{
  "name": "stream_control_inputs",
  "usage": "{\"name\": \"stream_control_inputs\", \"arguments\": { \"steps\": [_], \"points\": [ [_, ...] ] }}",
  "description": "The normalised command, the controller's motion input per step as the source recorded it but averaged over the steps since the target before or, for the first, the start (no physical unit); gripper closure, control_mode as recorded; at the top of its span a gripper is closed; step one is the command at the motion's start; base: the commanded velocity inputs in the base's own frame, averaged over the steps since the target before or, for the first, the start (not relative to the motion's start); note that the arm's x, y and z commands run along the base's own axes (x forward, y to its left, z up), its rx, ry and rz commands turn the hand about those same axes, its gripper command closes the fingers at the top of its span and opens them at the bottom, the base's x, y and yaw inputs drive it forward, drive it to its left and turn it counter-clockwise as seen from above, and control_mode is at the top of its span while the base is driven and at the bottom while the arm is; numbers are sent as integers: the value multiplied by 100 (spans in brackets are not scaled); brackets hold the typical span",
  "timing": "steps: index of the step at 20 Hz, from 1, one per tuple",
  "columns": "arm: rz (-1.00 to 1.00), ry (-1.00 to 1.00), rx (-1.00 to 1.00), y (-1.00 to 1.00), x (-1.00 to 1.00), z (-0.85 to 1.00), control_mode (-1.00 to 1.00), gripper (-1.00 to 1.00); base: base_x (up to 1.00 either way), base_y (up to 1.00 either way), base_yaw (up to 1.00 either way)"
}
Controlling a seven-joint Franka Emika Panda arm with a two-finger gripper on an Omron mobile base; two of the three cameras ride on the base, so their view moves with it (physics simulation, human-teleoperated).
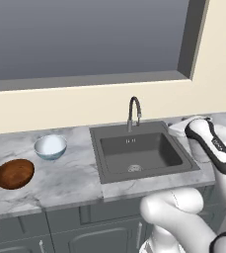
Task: Rinse each bowl for a few seconds and place them down in the sink or on the counter.
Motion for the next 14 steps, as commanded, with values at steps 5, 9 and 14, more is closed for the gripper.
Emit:
{"name": "stream_control_inputs", "arguments": {
  "steps": [5,9,14],
  "points": [
    [2,0,3,8,31,-15,-100,-100,0,0,0],
    [3,-3,1,2,23,-15,-100,-100,0,0,0],
    [4,-5,0,0,16,-16,-100,-100,0,0,0]
  ]
}}
